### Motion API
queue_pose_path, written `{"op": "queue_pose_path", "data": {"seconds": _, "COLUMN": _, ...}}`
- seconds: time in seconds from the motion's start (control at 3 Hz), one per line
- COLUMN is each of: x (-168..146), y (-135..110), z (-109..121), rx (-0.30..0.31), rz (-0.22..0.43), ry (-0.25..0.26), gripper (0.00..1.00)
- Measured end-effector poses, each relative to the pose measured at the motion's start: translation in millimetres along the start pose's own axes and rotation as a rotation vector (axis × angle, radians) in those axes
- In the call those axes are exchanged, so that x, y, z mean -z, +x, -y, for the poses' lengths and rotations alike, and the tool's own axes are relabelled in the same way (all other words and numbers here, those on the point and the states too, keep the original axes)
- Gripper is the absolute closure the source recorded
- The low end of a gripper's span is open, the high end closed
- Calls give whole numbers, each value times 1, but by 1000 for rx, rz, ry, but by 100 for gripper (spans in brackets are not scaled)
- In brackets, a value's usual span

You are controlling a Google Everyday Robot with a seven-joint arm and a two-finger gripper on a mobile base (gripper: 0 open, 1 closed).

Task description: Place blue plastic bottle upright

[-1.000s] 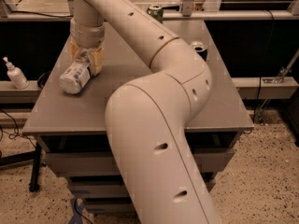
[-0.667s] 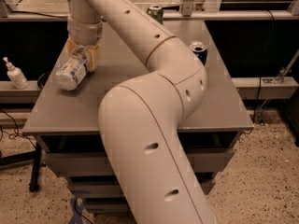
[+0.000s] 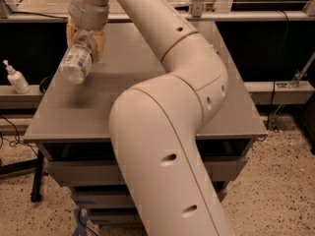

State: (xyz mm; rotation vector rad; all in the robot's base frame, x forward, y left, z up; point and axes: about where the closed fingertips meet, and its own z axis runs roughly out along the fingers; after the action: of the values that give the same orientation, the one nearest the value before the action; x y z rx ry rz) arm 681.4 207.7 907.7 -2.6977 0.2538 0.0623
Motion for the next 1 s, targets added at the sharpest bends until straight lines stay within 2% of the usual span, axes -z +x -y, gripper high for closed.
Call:
{"op": "queue_pose_path", "data": {"seconds": 0.33, "x": -4, "y": 5, "z": 10, "rx": 3, "rz": -15, "ry": 33, "gripper": 100}}
{"op": "queue_pose_path", "data": {"seconds": 0.67, "x": -2, "y": 7, "z": 20, "rx": 38, "rz": -49, "ry": 65, "gripper": 100}}
{"op": "queue_pose_path", "data": {"seconds": 1.0, "x": 23, "y": 2, "z": 37, "rx": 184, "rz": -167, "ry": 108, "gripper": 100}}
